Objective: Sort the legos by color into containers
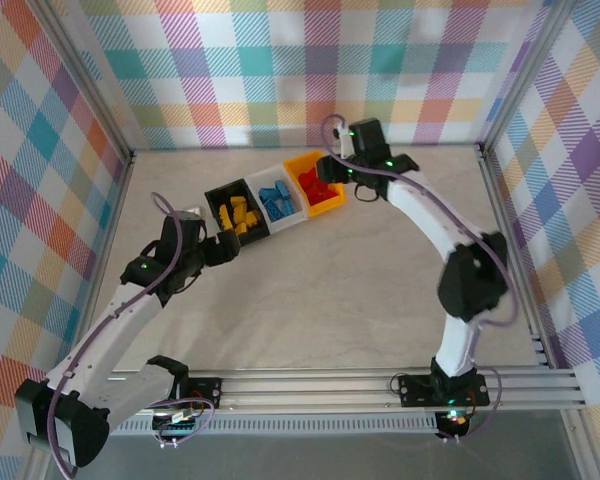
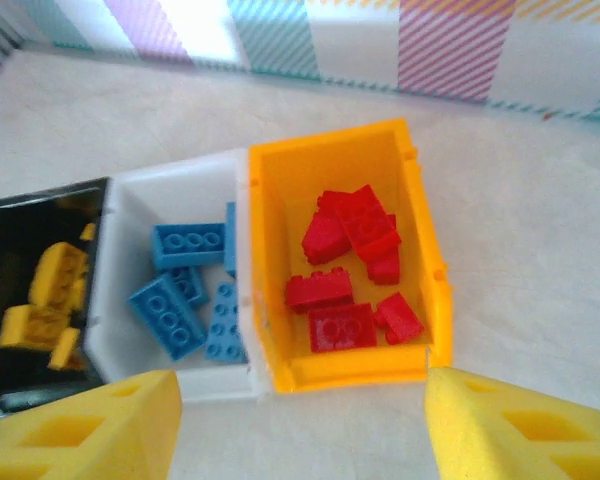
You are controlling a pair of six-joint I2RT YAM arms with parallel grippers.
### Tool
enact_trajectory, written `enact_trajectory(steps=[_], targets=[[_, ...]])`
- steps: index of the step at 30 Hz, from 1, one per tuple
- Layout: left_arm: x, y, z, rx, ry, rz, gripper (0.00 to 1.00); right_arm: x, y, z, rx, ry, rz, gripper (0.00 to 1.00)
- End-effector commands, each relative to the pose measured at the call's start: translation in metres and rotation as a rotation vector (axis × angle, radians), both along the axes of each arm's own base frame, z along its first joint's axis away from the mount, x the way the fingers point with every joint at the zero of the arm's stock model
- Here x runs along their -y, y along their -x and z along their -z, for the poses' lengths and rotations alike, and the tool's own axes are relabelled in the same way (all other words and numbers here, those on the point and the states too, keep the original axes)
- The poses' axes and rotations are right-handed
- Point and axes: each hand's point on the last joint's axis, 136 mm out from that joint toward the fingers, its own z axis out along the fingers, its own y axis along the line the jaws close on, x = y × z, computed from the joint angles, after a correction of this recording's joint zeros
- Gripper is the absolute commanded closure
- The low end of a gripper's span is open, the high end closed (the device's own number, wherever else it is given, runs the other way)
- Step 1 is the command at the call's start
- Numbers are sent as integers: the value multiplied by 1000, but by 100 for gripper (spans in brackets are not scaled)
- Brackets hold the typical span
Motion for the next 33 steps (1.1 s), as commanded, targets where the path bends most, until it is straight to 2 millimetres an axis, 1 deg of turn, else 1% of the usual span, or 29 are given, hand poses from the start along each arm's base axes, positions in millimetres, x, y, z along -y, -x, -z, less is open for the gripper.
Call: enact_trajectory(steps=[1,3,6,7,8,10,11,12,14,15,20,23,24,26,27,28,29,31,33], targets=[[-21,-1,-31,82,-32,-87,10,38,33,-21,68,-34,49,34],[-33,0,-40,116,-45,-159,6,68,53,-18,93,-14,82,33],[-41,0,-50,194,-68,-179,5,116,79,-1,95,20,165,33],[-40,-2,-52,226,-72,-166,5,134,87,9,77,33,211,29],[-39,-3,-54,255,-78,-148,5,149,95,20,64,44,249,23],[-37,-6,-52,287,-95,-122,4,166,106,37,76,77,281,19],[-38,-7,-51,292,-113,-121,4,170,110,48,103,97,278,18],[-40,-7,-46,288,-133,-126,0,172,112,57,139,113,267,18],[-45,-12,-35,280,-185,-134,0,175,111,70,229,134,254,18],[-47,-14,-30,273,-201,-142,0,177,110,77,244,139,253,18],[-55,-28,-11,279,-271,-175,0,181,89,112,276,153,238,18],[-68,-37,1,275,-277,-221,0,185,80,132,270,158,242,18],[-73,-40,3,275,-264,-240,0,185,79,136,284,185,223,17],[-87,-47,11,270,-243,-281,0,182,77,137,311,168,211,17],[-92,-50,16,264,-236,-285,0,182,78,141,308,162,208,17],[-98,-55,23,260,-238,-292,0,182,75,138,327,158,209,17],[-103,-59,30,257,-248,-303,0,183,73,141,323,159,213,17],[-107,-67,45,257,-282,-285,0,182,73,147,322,157,207,17],[-105,-76,61,258,-321,-250,0,183,74,147,322,151,211,17]])
